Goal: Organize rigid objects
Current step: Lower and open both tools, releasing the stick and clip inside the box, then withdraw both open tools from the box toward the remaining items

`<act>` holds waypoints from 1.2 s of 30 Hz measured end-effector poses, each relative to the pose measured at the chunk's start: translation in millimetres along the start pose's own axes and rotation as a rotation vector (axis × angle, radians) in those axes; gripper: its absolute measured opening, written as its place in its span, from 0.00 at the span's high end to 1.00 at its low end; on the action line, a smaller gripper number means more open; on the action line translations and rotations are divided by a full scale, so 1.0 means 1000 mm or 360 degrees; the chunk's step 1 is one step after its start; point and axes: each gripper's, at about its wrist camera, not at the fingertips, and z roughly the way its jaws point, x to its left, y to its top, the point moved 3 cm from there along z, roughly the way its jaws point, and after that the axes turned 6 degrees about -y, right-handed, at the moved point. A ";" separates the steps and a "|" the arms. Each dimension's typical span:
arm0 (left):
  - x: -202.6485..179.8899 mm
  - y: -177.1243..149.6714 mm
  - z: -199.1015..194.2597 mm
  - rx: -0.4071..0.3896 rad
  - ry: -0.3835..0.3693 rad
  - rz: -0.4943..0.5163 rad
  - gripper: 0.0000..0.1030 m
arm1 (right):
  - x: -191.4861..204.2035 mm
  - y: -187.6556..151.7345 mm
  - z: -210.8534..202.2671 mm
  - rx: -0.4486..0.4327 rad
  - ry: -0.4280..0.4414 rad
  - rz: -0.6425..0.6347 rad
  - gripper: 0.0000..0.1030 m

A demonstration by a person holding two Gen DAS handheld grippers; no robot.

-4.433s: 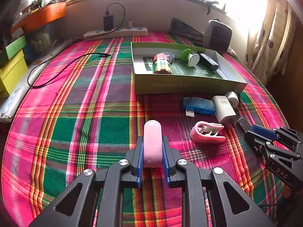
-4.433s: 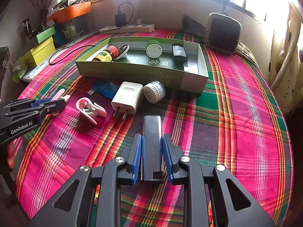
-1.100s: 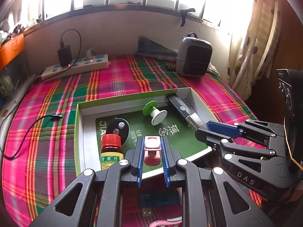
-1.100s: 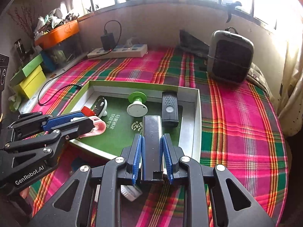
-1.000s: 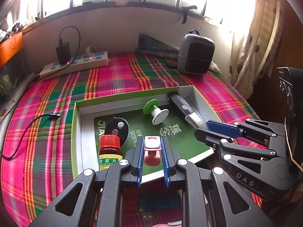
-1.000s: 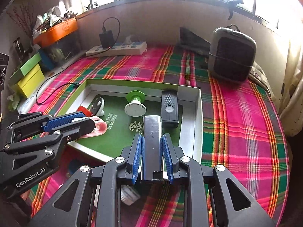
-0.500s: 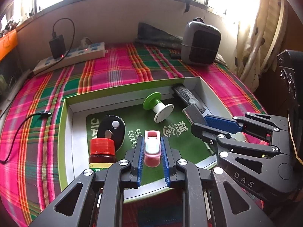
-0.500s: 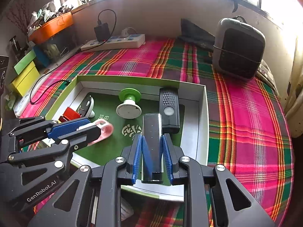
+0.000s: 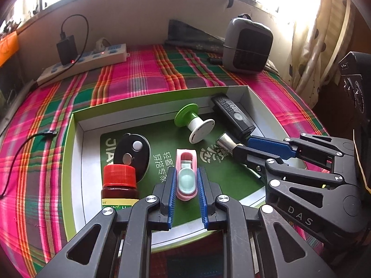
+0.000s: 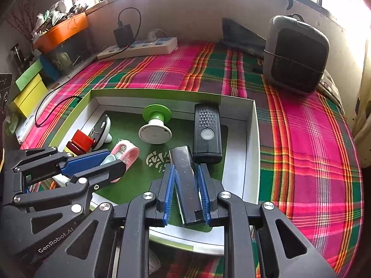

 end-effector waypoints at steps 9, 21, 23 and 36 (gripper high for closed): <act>0.000 0.000 0.001 0.0004 0.0009 0.0002 0.79 | 0.000 0.001 0.000 0.0008 0.0014 0.0017 0.78; -0.003 -0.002 -0.013 -0.0055 0.0048 0.0024 0.69 | 0.002 -0.001 -0.010 -0.0022 0.0018 0.0026 0.78; -0.003 -0.003 -0.017 -0.0067 0.0063 0.0026 0.68 | 0.002 -0.001 -0.013 -0.0033 0.0015 0.0029 0.77; -0.005 -0.011 -0.025 -0.0086 0.0075 0.0023 0.68 | 0.001 -0.005 -0.026 -0.0078 -0.0007 0.0062 0.75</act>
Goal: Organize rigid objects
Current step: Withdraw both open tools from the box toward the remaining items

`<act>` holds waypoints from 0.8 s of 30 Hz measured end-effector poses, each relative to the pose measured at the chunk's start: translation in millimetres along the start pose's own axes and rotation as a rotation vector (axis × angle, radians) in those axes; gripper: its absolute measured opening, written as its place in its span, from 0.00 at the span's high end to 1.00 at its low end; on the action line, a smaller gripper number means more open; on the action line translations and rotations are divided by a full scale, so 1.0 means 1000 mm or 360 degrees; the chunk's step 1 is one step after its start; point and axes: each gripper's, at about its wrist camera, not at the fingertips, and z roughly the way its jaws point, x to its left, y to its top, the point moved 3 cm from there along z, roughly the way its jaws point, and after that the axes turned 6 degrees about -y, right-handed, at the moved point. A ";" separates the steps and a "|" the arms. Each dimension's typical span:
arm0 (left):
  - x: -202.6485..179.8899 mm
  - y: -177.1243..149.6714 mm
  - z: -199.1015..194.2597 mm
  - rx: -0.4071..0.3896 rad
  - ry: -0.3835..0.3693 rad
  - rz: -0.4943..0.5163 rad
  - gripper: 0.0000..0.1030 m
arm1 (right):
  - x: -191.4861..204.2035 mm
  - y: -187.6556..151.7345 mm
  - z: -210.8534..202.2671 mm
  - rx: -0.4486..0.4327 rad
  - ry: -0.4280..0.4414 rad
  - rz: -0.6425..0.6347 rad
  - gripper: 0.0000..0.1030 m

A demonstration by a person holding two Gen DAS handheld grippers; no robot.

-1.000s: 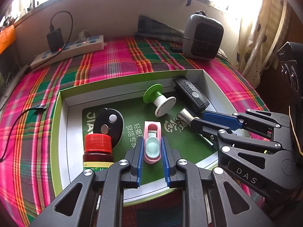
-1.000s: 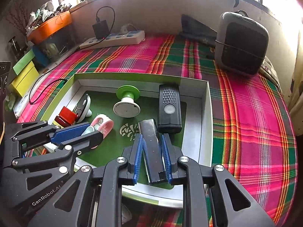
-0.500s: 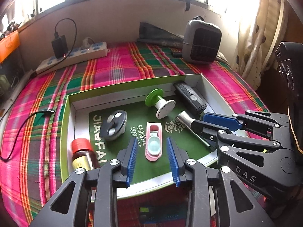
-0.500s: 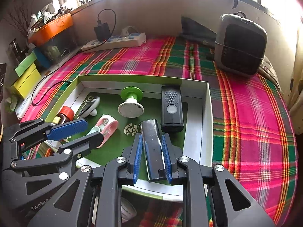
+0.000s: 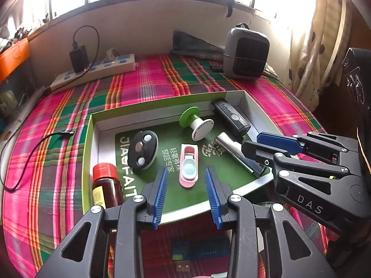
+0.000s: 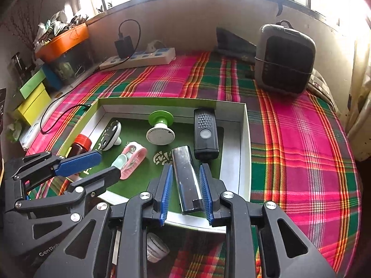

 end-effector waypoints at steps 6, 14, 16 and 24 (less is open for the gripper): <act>-0.001 -0.003 -0.005 -0.0016 0.0002 0.0001 0.68 | 0.001 -0.002 -0.004 -0.0013 0.0001 0.0007 0.71; 0.001 -0.006 -0.019 -0.0062 -0.0001 -0.0010 0.68 | -0.001 -0.006 -0.017 -0.0048 0.0006 0.0030 0.62; 0.003 -0.007 -0.025 -0.0080 -0.0009 -0.0022 0.67 | -0.001 -0.007 -0.023 -0.0069 0.0012 0.0037 0.62; 0.007 -0.016 -0.045 -0.0129 -0.0025 -0.0034 0.61 | 0.001 -0.018 -0.039 -0.0100 0.0023 0.0050 0.61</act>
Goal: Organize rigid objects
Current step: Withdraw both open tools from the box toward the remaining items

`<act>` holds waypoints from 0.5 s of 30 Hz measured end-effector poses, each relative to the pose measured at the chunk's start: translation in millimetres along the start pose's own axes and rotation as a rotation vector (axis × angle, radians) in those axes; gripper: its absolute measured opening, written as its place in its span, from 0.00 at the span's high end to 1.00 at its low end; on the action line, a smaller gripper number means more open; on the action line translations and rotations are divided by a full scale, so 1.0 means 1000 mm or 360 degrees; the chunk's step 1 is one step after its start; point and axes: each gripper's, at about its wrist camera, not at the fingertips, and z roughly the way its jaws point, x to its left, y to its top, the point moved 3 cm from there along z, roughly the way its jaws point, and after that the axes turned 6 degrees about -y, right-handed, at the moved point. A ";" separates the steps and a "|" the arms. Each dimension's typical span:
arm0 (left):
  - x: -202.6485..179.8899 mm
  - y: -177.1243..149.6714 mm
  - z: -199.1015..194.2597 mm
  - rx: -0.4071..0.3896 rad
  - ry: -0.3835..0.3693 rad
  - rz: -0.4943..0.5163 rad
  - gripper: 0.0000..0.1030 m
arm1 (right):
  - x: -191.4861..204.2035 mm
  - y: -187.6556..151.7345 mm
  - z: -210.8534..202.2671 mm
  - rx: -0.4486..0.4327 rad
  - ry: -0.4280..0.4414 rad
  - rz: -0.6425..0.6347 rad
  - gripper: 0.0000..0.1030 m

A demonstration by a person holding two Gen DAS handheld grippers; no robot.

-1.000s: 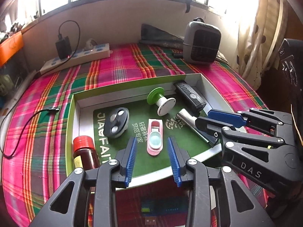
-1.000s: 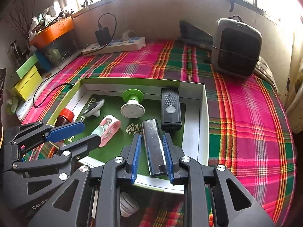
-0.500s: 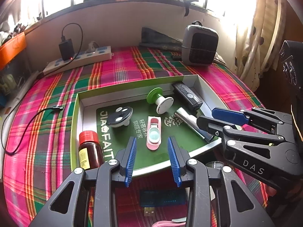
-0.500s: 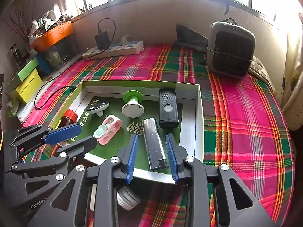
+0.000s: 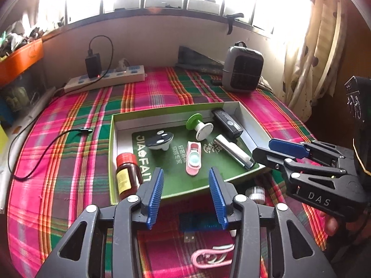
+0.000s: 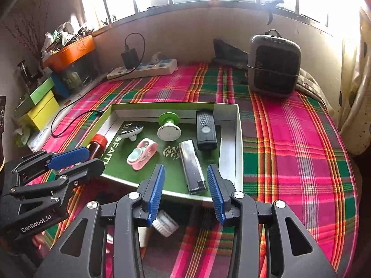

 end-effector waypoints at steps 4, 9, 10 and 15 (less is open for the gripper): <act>0.000 -0.009 -0.007 0.0019 -0.0006 0.0024 0.60 | 0.002 -0.006 -0.008 -0.0017 0.0010 -0.0008 0.61; 0.001 -0.021 -0.014 0.0041 -0.0049 0.0033 0.60 | 0.004 -0.015 -0.017 -0.0031 0.0015 -0.0026 0.61; 0.001 -0.024 -0.016 0.0046 -0.0063 0.0033 0.60 | 0.004 -0.017 -0.019 -0.0032 0.0015 -0.0022 0.61; 0.000 -0.042 -0.026 0.0057 -0.0083 0.0077 0.54 | 0.008 -0.027 -0.029 -0.0045 0.0035 -0.0041 0.61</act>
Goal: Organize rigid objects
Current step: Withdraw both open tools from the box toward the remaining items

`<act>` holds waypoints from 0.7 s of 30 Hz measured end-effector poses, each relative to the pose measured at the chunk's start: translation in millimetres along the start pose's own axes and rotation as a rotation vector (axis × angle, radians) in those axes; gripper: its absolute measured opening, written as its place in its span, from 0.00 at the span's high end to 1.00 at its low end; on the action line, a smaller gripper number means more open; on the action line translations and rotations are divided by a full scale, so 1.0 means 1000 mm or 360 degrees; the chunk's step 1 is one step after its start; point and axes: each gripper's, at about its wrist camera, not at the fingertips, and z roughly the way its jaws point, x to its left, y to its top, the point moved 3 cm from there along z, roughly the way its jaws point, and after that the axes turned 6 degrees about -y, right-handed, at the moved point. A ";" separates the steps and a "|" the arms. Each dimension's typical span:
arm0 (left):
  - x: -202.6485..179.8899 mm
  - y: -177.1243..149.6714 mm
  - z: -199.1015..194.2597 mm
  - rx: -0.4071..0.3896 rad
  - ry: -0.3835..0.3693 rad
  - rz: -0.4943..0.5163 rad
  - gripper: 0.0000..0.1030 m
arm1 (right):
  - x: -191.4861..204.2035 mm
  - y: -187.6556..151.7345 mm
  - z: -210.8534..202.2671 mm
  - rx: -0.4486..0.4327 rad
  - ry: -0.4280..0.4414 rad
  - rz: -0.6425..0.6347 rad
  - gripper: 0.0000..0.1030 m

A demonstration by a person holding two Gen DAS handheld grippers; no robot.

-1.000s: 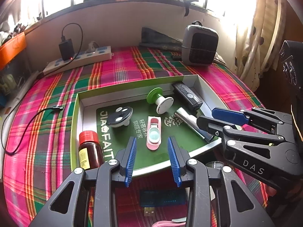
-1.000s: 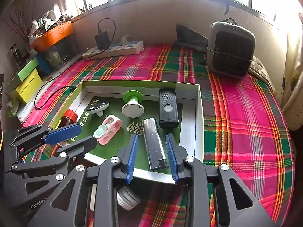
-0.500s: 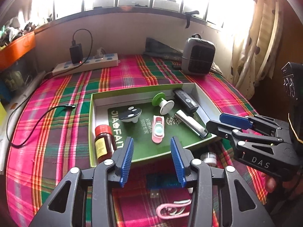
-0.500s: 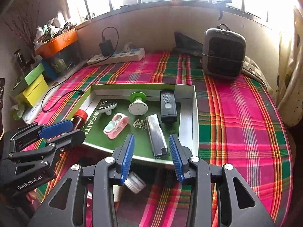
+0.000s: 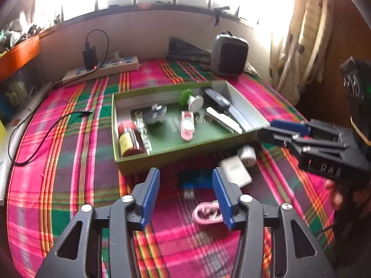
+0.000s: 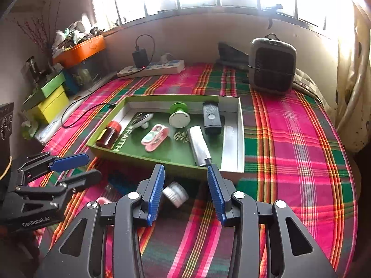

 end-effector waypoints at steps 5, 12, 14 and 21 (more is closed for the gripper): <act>0.001 -0.020 -0.001 0.0070 -0.0053 0.0029 0.53 | 0.006 -0.011 -0.006 -0.0002 0.0010 -0.0027 0.61; -0.006 -0.028 0.003 0.0101 -0.0135 0.0011 0.53 | 0.003 -0.022 -0.006 0.0022 0.0005 0.0010 0.61; -0.011 -0.029 0.006 0.0115 -0.0150 0.0017 0.53 | 0.001 -0.024 -0.008 0.0027 -0.0001 0.0030 0.61; -0.018 -0.030 0.021 0.0169 -0.0198 0.0049 0.53 | -0.005 -0.033 -0.014 0.0025 -0.0016 0.0077 0.61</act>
